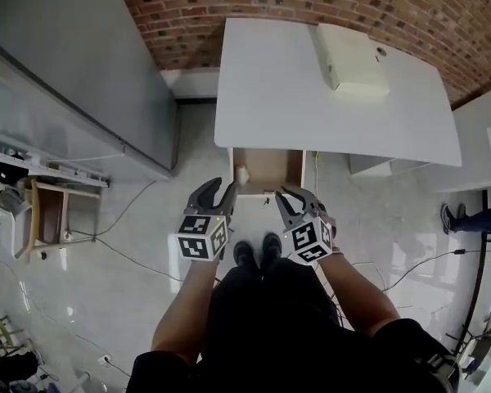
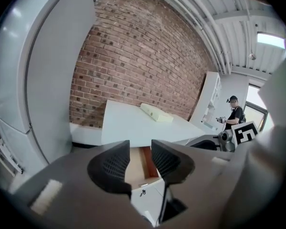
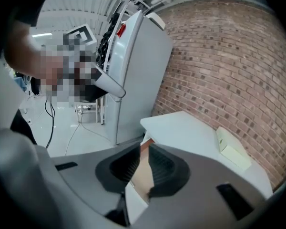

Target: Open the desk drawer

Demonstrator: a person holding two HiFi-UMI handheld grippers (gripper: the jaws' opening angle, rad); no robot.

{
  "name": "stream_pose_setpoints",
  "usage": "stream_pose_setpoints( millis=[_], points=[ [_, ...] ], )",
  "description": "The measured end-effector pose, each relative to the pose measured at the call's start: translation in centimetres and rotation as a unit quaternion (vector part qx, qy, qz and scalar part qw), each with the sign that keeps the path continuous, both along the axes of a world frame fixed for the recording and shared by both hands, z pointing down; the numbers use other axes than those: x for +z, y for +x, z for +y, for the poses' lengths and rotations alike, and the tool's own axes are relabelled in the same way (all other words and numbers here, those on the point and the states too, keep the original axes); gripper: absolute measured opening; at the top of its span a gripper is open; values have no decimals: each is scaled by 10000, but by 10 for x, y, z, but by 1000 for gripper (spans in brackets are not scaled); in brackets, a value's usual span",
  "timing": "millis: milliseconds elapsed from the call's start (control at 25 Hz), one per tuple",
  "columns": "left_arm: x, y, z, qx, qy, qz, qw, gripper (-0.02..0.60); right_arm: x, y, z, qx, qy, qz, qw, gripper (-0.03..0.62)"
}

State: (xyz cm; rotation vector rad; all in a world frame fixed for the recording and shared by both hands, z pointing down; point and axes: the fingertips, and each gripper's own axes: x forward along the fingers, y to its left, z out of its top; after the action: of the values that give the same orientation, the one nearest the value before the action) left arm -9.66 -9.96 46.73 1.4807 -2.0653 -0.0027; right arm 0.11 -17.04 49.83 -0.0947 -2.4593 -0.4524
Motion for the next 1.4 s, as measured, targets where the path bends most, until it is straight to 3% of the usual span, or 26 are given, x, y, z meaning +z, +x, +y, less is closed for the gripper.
stream_pose_setpoints(
  millis=[280,640,920,1160,1400],
  points=[
    [-23,-9,16,115,55,50,9999,110,-34,8,8,380,-448,-36,9983,15],
    [-43,-18,11,275,15,-79,9996,75,-62,17,-6,534,-743,-189,9956,15],
    [-67,-12,-14,125,32,-249,9996,49,-74,40,-55,637,-655,-317,9953,15],
    [-95,5,-47,-6,-24,-432,9991,38,-98,55,-111,658,-846,-617,9923,15],
    [-121,16,-81,-279,-32,-692,9972,31,-116,60,-156,364,-1167,-859,9888,15]
  ],
)
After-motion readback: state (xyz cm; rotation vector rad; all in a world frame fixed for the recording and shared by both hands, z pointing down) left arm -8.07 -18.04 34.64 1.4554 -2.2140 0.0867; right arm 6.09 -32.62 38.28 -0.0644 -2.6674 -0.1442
